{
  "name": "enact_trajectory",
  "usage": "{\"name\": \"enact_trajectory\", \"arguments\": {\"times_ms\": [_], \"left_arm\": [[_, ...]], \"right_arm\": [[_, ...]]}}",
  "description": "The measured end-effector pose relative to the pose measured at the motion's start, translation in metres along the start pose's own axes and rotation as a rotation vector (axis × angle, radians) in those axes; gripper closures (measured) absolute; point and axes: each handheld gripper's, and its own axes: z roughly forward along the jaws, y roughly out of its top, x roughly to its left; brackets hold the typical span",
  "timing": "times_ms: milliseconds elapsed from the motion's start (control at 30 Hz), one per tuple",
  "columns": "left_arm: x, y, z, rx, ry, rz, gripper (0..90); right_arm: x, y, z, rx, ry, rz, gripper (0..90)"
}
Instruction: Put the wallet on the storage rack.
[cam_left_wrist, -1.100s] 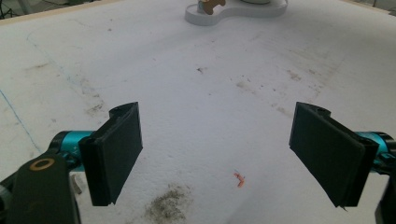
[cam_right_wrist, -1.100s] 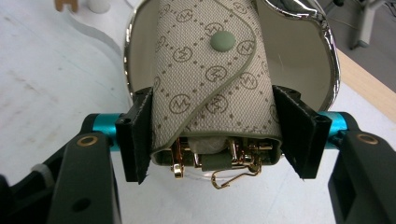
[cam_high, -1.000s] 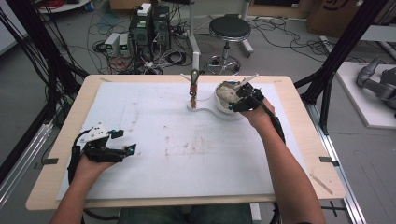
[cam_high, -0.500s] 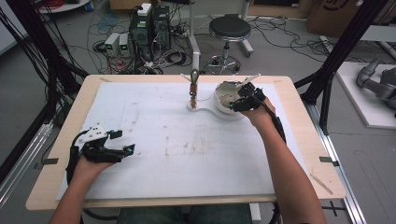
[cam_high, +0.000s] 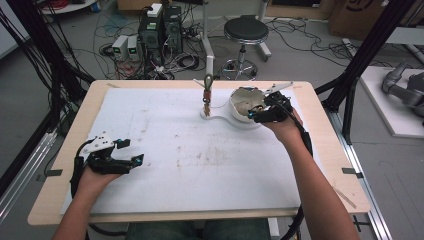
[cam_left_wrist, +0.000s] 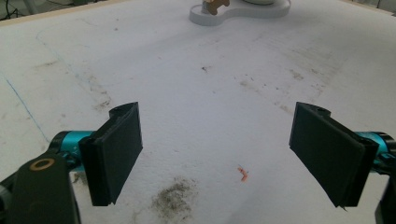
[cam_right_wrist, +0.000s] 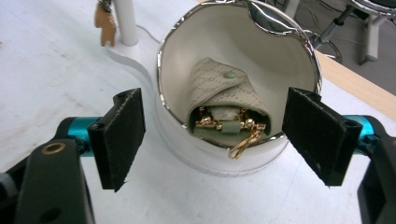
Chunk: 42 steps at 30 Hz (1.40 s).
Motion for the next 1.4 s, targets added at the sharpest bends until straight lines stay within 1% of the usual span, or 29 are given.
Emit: {"name": "enact_trajectory", "arguments": {"times_ms": [100,333,600,700,800,933,1000,1067,1267,1367,1400], "left_arm": [[-0.001,0.001,0.0,-0.001,0.0,0.003,17.1],[-0.002,0.001,0.001,-0.002,-0.004,0.004,17.1],[-0.002,0.001,0.001,-0.002,-0.004,0.003,17.1],[-0.002,0.001,0.001,-0.001,-0.003,0.003,17.1],[-0.003,0.001,0.0,-0.004,-0.005,0.002,17.1],[-0.003,0.001,0.001,-0.004,-0.003,0.004,17.1],[-0.003,0.001,0.0,-0.004,0.0,0.004,17.1],[-0.003,0.001,0.0,-0.007,0.005,0.005,17.1],[-0.003,0.001,-0.001,-0.012,0.013,0.003,17.1],[-0.002,0.002,-0.002,-0.015,0.019,0.005,17.0],[-0.002,0.002,-0.002,-0.021,0.022,0.003,17.0]], "right_arm": [[0.002,-0.006,-0.007,-0.032,0.013,0.01,21.7],[0.009,-0.021,-0.018,-0.076,0.044,0.02,21.7],[0.02,-0.043,-0.025,-0.119,0.086,0.037,21.1],[0.025,-0.051,-0.027,-0.139,0.08,0.022,21.0],[0.03,-0.063,-0.027,-0.155,0.08,0.033,21.0],[0.033,-0.075,-0.027,-0.162,0.086,0.051,21.0],[0.035,-0.081,-0.027,-0.168,0.092,0.077,20.8],[0.036,-0.086,-0.027,-0.174,0.092,0.089,20.8],[0.04,-0.096,-0.027,-0.184,0.1,0.103,20.8],[0.043,-0.102,-0.025,-0.184,0.122,0.117,20.8],[0.044,-0.104,-0.025,-0.182,0.122,0.118,20.8]]}}
